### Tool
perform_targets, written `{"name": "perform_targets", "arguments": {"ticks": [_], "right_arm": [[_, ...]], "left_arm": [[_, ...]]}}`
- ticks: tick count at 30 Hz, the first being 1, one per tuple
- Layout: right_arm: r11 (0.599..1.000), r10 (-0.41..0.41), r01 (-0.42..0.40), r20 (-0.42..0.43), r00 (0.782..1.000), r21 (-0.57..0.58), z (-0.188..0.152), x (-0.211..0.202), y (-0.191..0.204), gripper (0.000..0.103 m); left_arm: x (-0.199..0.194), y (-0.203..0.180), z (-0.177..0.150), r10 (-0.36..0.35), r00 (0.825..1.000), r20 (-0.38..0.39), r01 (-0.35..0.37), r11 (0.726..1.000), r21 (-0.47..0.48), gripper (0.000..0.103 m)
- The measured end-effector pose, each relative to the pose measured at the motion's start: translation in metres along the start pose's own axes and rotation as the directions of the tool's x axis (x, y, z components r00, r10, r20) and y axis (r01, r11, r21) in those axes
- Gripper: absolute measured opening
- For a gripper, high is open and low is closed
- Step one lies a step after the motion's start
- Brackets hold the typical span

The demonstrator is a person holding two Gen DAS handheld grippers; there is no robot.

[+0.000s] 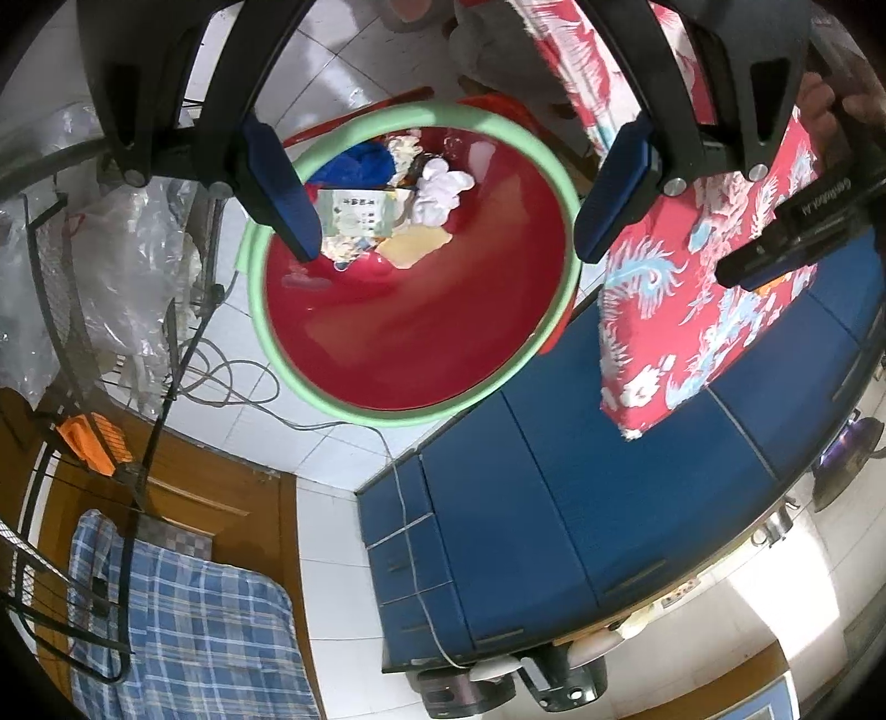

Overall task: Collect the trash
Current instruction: 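Move the open left tool back to the orange cloth on the table, then grasp the orange cloth with the left tool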

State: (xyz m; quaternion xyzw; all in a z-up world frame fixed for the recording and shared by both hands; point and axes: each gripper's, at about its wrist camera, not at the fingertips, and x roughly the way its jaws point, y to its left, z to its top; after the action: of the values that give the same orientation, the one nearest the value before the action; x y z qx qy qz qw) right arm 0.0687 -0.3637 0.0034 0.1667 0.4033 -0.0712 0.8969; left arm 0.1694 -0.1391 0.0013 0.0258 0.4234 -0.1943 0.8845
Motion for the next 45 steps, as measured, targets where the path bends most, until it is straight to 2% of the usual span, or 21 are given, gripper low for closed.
{"name": "perform_targets", "arguments": {"ticks": [8, 13, 20, 28, 32, 36, 45], "right_arm": [[1.000, 0.017, -0.017, -0.015, 1.000, -0.015, -0.004, 0.003, 0.017, 0.092], [1.000, 0.016, -0.016, -0.023, 1.000, -0.018, -0.006, 0.004, 0.023, 0.092], [1.000, 0.010, -0.011, -0.035, 0.999, -0.020, -0.010, 0.006, 0.028, 0.092], [1.000, -0.004, 0.003, -0.047, 0.999, -0.017, -0.012, 0.008, 0.028, 0.092], [1.000, -0.013, 0.013, -0.052, 0.999, -0.014, -0.013, 0.009, 0.026, 0.092], [1.000, -0.017, 0.017, -0.058, 0.998, -0.003, -0.014, 0.010, 0.025, 0.092], [1.000, -0.010, 0.010, -0.058, 0.998, -0.011, -0.015, 0.010, 0.028, 0.092]], "left_arm": [[-0.010, 0.069, -0.005, 0.126, 0.992, 0.004, -0.125, 0.985, -0.118, 0.046], [-0.017, 0.110, -0.002, 0.217, 0.976, 0.015, -0.212, 0.964, -0.163, 0.046], [-0.016, 0.158, -0.004, 0.291, 0.957, -0.004, -0.284, 0.930, -0.234, 0.042], [0.007, 0.192, -0.010, 0.286, 0.956, -0.070, -0.294, 0.908, -0.298, 0.031], [0.011, 0.195, -0.011, 0.300, 0.952, -0.058, -0.303, 0.906, -0.295, 0.027], [0.013, 0.198, -0.011, 0.314, 0.948, -0.054, -0.316, 0.905, -0.286, 0.018], [0.014, 0.201, -0.015, 0.337, 0.940, -0.056, -0.338, 0.892, -0.301, 0.018]]}}
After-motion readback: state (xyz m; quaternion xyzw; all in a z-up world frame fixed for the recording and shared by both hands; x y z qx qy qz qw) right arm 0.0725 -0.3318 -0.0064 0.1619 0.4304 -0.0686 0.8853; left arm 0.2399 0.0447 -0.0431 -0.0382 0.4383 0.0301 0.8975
